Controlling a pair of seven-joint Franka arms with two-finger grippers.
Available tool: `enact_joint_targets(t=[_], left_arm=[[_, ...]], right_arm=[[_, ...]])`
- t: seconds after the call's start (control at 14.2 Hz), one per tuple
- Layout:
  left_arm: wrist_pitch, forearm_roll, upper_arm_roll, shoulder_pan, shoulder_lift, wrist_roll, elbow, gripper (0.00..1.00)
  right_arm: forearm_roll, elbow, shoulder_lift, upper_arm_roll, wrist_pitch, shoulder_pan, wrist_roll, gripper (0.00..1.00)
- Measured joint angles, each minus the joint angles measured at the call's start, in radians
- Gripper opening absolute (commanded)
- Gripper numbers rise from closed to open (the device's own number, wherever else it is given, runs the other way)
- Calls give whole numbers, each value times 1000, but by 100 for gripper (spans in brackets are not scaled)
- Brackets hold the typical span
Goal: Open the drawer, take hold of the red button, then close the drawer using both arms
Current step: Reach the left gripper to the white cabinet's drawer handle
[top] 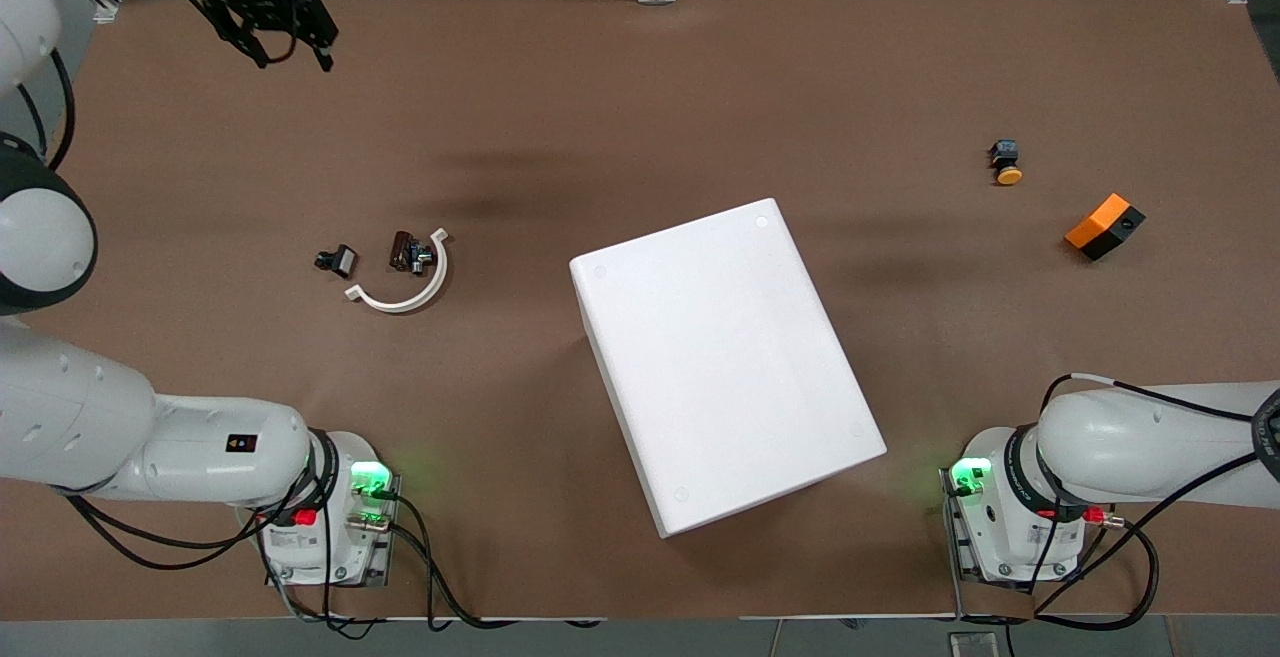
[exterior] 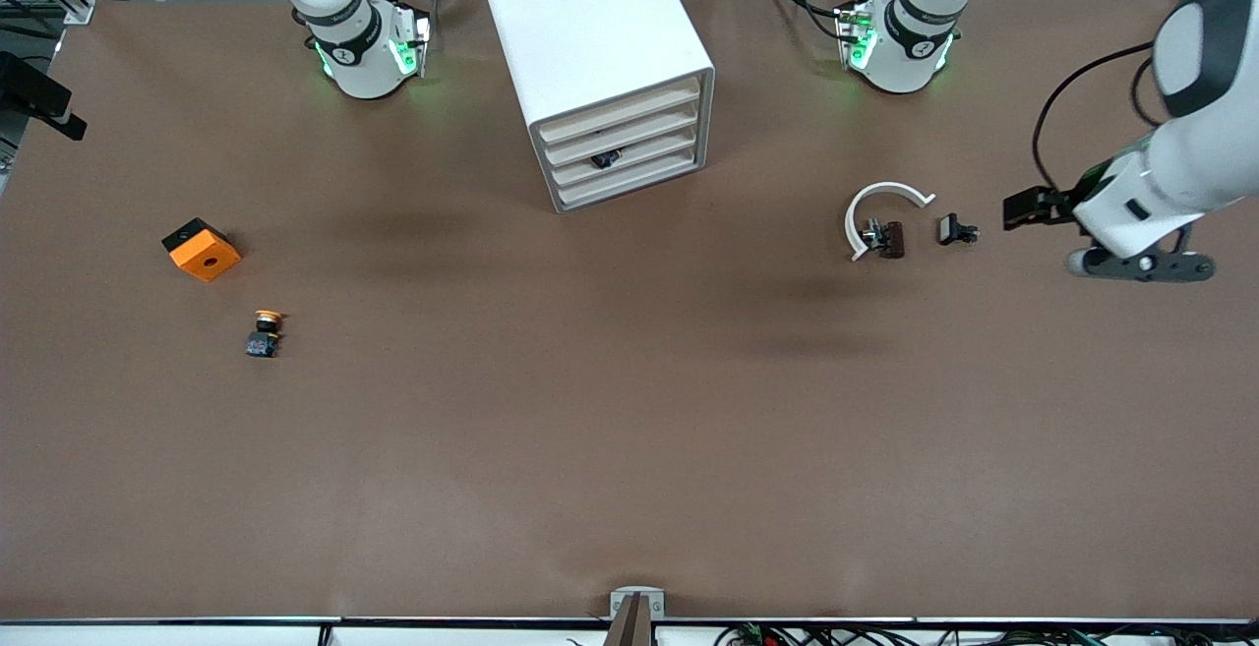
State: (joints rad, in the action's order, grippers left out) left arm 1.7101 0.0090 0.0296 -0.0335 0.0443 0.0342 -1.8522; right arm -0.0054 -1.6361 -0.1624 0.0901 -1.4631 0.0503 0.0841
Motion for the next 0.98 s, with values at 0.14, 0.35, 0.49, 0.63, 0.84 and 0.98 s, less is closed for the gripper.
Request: enact_joint_targets(t=[0.14,0.35,0.49,0.63,0.84,0.98], left_arm=[[74,0,42,-3,8,-27,-61,100],[158,0,133,-8,53,-138,-103,100],[192,0,177,-11,91,-203,-105,100],[211,0,206,-13,121,-259,-105,100],[239,-6,249,-13,166,-367,-93,100],[241,-44,281,-14,208,-468,-60,100]], right_arm=[[0,0,0,0,0,0,0,100],[0,-1,0,0,-1,1,0,100],[0,-1,0,0,-1,1,0,100],[0,-1,0,0,-1,1,0,100],[0,-1,0,0,-1,1,0,100],[0,-2,0,0,-1,1,0,100]])
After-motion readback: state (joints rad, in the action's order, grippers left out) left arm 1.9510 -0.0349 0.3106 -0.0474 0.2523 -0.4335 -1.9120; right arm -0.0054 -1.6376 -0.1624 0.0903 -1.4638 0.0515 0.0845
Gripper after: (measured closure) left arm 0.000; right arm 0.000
